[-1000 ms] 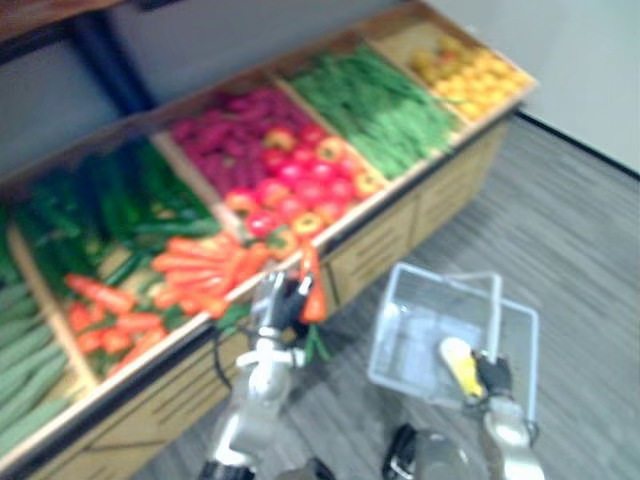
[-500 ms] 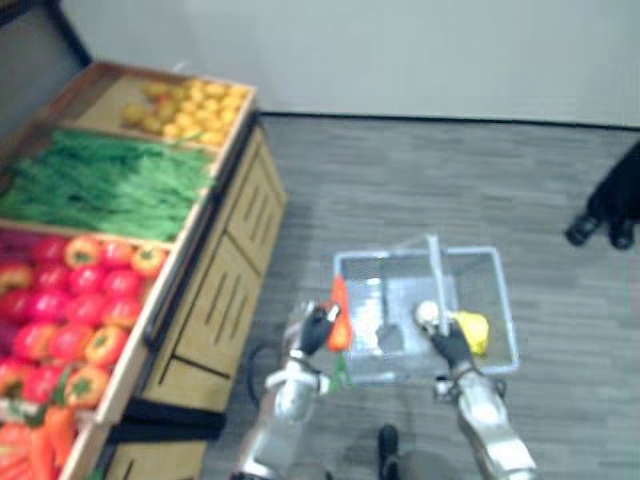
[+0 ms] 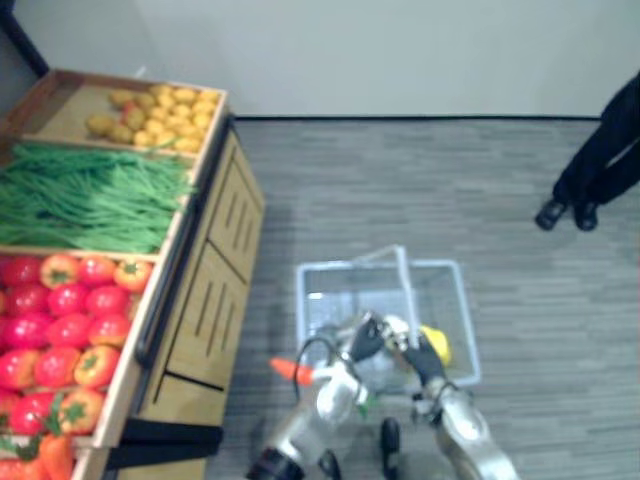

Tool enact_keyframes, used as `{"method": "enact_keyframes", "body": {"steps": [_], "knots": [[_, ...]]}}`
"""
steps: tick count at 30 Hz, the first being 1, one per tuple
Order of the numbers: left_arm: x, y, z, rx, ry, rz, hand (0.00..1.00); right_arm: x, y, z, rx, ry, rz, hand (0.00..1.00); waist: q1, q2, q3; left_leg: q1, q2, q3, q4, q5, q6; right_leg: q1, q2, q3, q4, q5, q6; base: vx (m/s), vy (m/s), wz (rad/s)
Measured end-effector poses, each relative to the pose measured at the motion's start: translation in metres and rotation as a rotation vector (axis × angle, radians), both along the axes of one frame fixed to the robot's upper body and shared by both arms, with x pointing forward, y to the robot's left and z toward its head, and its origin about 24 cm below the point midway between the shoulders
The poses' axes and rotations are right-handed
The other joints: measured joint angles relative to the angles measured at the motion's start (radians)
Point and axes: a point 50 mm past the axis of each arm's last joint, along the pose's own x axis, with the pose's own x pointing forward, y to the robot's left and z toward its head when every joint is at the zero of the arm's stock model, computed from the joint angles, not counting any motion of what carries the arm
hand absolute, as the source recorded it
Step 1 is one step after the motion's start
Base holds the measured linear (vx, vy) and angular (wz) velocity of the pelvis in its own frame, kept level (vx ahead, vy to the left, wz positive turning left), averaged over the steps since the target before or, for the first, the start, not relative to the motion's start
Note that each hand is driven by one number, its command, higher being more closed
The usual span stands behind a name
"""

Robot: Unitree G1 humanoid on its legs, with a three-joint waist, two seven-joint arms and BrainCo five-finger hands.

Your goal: Pick vegetable in the basket

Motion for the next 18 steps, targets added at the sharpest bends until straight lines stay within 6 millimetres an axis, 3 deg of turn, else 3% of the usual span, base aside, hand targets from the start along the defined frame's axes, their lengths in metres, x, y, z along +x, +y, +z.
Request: {"method": "enact_keyframes", "body": {"steps": [7,10,12,14,15,18], "knots": [[0.012,-0.012,0.003,0.052,-0.026,-0.054,0.00,-0.005,-0.003,-0.005,0.017,0.032,0.027,1.00,-0.005,0.000,0.000,0.015,-0.006,-0.012,-0.004,0.006,0.003,0.021,-0.003,-0.010,-0.014,0.020,0.007,0.03,0.028,0.03],[0.017,-0.005,0.001,0.057,-0.016,-0.017,0.00,-0.006,-0.012,-0.015,0.010,0.072,-0.012,1.00,-0.008,0.000,-0.001,0.058,-0.010,-0.018,-0.032,0.011,0.006,0.052,-0.004,-0.023,-0.016,0.021,0.009,0.00,0.045,0.06],[0.024,0.013,0.004,0.041,-0.023,0.061,0.00,-0.006,-0.026,-0.020,0.006,0.096,-0.086,1.00,-0.007,0.000,-0.001,0.058,-0.016,-0.019,-0.037,0.015,0.010,0.053,-0.010,-0.026,-0.021,0.020,0.009,-0.05,0.054,0.06],[0.024,0.050,0.011,-0.025,-0.045,0.216,0.00,-0.008,-0.047,-0.031,-0.012,0.143,-0.205,1.00,-0.012,0.000,-0.001,0.058,-0.019,-0.019,-0.037,0.016,0.011,0.054,-0.013,-0.028,-0.021,0.020,0.010,-0.04,0.041,0.04],[0.018,0.081,0.018,-0.101,-0.071,0.345,0.00,-0.012,-0.068,-0.039,-0.029,0.181,-0.321,1.00,-0.021,0.000,-0.001,0.057,-0.020,-0.027,-0.040,0.019,0.011,0.055,-0.015,-0.036,-0.021,0.019,0.010,-0.02,0.027,0.13],[0.007,0.125,0.026,-0.204,-0.089,0.515,0.00,-0.022,-0.097,-0.050,-0.060,0.245,-0.493,1.00,-0.026,0.003,-0.003,0.060,-0.023,-0.046,-0.056,0.034,0.011,0.058,-0.018,-0.057,-0.022,0.018,0.011,-0.01,0.018,0.22]]}}
